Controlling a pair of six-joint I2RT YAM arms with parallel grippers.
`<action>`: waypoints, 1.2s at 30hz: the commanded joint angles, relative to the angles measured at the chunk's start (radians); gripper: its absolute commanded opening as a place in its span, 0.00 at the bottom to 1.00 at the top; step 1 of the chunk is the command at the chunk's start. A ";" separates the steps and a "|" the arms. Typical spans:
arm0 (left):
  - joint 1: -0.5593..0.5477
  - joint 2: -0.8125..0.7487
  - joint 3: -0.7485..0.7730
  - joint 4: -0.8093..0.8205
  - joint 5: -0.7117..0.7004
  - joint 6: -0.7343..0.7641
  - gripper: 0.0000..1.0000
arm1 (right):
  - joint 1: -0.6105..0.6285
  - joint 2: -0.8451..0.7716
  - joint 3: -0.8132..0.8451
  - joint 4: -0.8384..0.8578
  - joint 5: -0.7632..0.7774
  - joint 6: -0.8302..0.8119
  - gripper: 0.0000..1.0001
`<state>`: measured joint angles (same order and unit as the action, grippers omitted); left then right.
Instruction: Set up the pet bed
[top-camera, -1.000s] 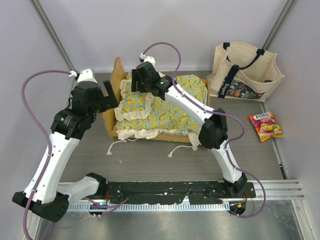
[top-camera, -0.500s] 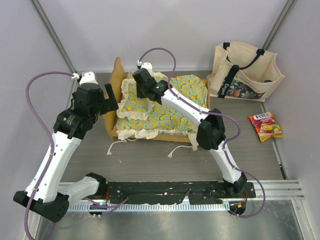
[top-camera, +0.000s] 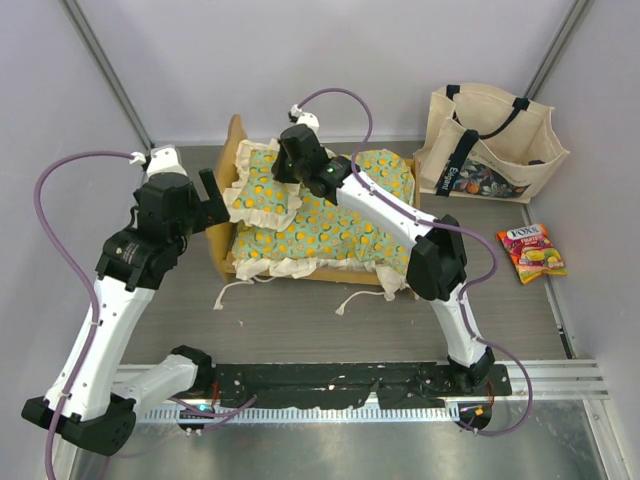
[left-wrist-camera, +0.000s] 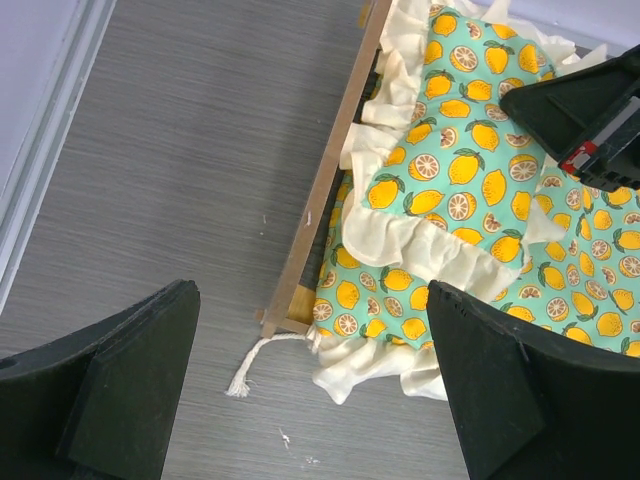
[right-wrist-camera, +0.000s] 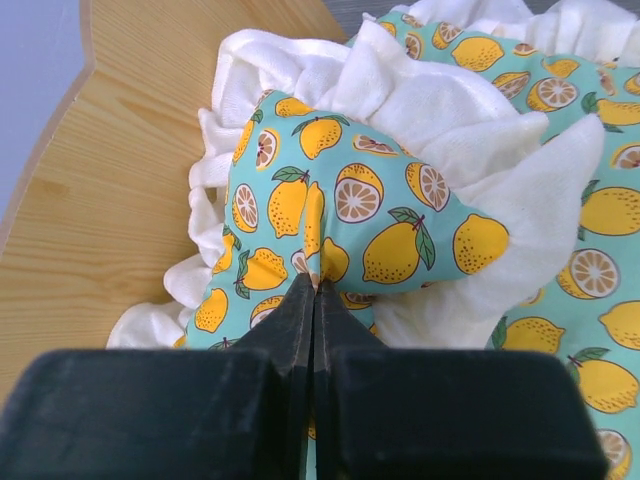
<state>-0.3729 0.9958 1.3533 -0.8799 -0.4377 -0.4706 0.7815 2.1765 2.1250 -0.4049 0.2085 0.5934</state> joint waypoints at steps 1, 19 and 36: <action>0.008 -0.005 -0.009 0.024 -0.022 -0.007 1.00 | 0.007 0.029 0.029 0.072 -0.053 0.059 0.01; 0.028 -0.051 -0.039 0.070 -0.048 0.036 1.00 | -0.016 -0.170 -0.069 0.048 0.018 -0.053 0.60; 0.574 0.039 -0.127 0.168 0.404 -0.023 1.00 | -0.531 -1.142 -1.086 -0.009 0.077 -0.087 0.73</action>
<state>0.1001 1.0138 1.2575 -0.8005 -0.2363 -0.4377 0.3035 1.1423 1.1538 -0.3489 0.2672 0.5205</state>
